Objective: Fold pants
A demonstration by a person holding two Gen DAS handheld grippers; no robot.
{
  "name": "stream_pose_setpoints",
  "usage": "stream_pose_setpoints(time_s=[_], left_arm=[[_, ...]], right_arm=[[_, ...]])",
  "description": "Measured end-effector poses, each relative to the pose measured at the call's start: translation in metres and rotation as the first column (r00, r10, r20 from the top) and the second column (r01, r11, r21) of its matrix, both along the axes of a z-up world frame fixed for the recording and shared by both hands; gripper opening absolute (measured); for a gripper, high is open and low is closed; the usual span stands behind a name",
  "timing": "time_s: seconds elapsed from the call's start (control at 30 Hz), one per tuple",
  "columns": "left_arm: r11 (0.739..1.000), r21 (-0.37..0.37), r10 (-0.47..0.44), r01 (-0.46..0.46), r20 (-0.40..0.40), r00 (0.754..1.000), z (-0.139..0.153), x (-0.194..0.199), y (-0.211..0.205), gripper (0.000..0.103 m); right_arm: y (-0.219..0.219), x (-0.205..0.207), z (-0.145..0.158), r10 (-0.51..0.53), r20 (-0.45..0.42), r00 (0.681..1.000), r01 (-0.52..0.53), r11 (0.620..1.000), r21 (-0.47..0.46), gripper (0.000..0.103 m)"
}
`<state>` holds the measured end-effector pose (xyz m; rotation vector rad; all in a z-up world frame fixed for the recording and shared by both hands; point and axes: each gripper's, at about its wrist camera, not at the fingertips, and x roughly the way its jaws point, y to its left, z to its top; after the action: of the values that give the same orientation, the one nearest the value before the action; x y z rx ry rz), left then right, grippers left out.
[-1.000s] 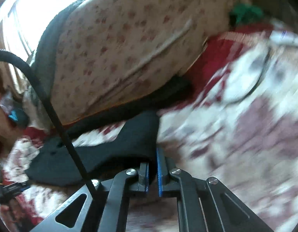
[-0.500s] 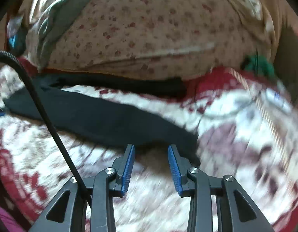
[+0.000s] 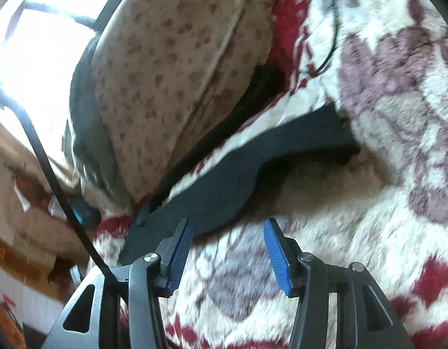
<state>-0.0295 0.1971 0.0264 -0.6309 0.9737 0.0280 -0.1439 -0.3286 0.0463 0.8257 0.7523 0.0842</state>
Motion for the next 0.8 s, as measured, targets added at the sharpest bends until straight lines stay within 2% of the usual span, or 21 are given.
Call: stream_pose_setpoints(time_s=[0.07, 0.17, 0.23, 0.33, 0.37, 0.4, 0.43, 0.47, 0.57, 0.8], left_arm=[[1.000, 0.012, 0.015, -0.015, 0.001, 1.000, -0.002, 0.008, -0.001, 0.055], [0.999, 0.036, 0.019, -0.020, 0.013, 1.000, -0.002, 0.017, -0.002, 0.062], [0.999, 0.045, 0.018, -0.019, 0.019, 1.000, -0.002, 0.024, -0.002, 0.062], [0.999, 0.036, 0.013, -0.014, 0.021, 1.000, -0.003, 0.032, 0.001, 0.062], [0.999, 0.033, 0.011, -0.012, 0.026, 1.000, -0.002, 0.034, 0.002, 0.060], [0.999, 0.037, 0.010, -0.011, 0.028, 1.000, -0.002, 0.036, 0.003, 0.053], [0.998, 0.054, 0.012, -0.013, 0.026, 1.000, -0.003, 0.037, 0.004, 0.028], [0.997, 0.079, 0.012, -0.013, 0.011, 1.000, -0.004, 0.040, 0.006, 0.015], [0.999, 0.038, 0.007, -0.008, 0.009, 1.000, -0.007, 0.041, 0.014, 0.010], [0.995, 0.094, -0.019, 0.013, 0.070, 0.997, 0.025, 0.026, 0.023, 0.009]], right_arm=[[-0.010, 0.003, -0.005, -0.056, 0.007, 0.998, 0.056, 0.998, 0.036, 0.053], [-0.023, 0.019, -0.022, -0.091, -0.026, 0.995, 0.094, 0.987, 0.127, 0.053], [-0.029, 0.030, -0.032, -0.112, -0.026, 0.993, 0.115, 0.977, 0.177, 0.052], [-0.041, 0.037, -0.034, -0.191, 0.041, 0.981, 0.177, 0.957, 0.230, 0.036], [-0.044, 0.042, -0.033, -0.192, 0.062, 0.979, 0.172, 0.955, 0.241, 0.027], [-0.046, 0.048, -0.033, -0.187, 0.065, 0.980, 0.167, 0.957, 0.239, 0.020], [-0.046, 0.054, -0.034, -0.174, 0.055, 0.983, 0.158, 0.961, 0.227, 0.017], [-0.045, 0.057, -0.035, -0.164, 0.049, 0.985, 0.150, 0.964, 0.218, 0.014], [-0.041, 0.062, -0.031, -0.142, 0.051, 0.988, 0.130, 0.973, 0.188, 0.012], [-0.026, 0.063, -0.009, -0.086, 0.089, 0.992, 0.074, 0.989, 0.129, 0.012]])
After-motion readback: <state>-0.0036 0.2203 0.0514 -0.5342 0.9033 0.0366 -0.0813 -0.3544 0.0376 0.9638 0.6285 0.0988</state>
